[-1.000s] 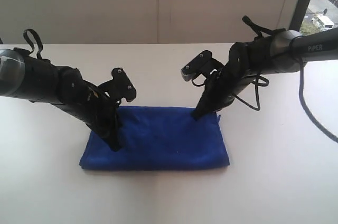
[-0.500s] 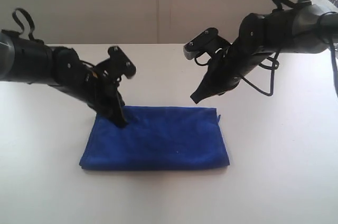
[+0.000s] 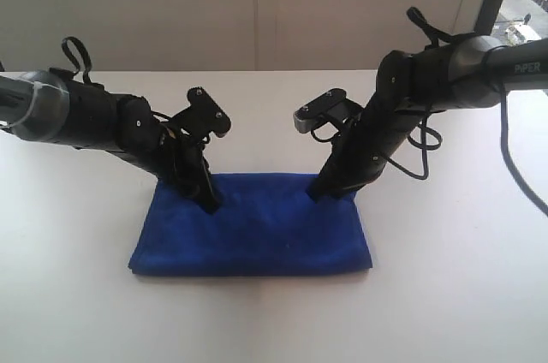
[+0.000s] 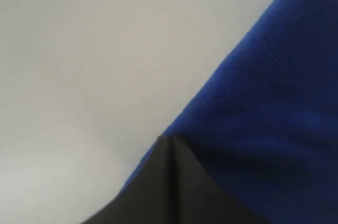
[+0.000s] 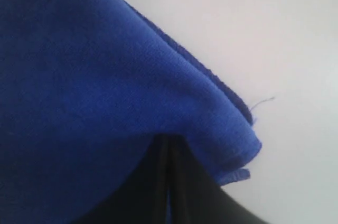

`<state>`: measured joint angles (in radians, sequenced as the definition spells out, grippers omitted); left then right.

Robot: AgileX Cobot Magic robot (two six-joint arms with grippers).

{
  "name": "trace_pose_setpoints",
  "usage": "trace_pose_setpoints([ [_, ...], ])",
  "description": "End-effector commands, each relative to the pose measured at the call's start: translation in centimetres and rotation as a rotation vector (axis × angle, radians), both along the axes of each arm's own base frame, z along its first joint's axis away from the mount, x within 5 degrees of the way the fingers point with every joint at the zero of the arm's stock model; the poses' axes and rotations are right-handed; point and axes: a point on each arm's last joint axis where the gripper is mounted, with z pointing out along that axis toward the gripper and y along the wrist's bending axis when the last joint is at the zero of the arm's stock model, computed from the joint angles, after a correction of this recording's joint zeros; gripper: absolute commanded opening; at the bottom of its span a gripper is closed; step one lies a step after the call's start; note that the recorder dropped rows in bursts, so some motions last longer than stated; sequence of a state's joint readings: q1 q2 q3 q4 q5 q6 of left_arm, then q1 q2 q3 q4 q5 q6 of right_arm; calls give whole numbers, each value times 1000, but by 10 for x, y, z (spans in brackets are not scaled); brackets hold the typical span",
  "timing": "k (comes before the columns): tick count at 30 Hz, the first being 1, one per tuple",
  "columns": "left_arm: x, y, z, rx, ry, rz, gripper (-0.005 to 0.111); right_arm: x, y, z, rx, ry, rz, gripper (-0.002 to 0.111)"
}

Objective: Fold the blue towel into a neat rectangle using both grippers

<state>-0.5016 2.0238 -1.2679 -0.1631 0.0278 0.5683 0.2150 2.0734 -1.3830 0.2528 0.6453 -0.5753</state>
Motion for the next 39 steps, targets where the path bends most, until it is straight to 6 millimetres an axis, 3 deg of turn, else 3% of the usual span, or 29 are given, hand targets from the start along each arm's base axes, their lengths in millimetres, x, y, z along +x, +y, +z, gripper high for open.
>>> trace_pose_setpoints([
  [1,3,3,-2,21,-24,-24,0,1,-3,-9,-8,20,13,0],
  [9,16,30,-4,29,0,48,0,1,-3,-23,-20,51,19,0],
  [16,19,42,-5,36,24,74,0,4,-3,-21,-29,12,28,0],
  [19,18,43,8,28,-6,67,0,7,-6,-6,-61,-33,51,0],
  [23,11,45,51,-19,-73,77,0,7,-6,38,-46,-125,49,0],
  [27,-10,49,80,-30,28,75,0,-6,-7,77,-3,-144,-13,0],
  [29,-20,50,80,-31,122,71,0,-13,-8,83,7,-98,-26,0],
  [33,-30,47,65,-97,219,108,0,-27,-6,55,43,23,-54,0],
  [36,-42,47,49,-119,291,94,0,-47,-4,27,23,141,-37,0],
  [39,-54,48,35,-128,353,74,0,-62,2,15,17,153,-34,0],
])
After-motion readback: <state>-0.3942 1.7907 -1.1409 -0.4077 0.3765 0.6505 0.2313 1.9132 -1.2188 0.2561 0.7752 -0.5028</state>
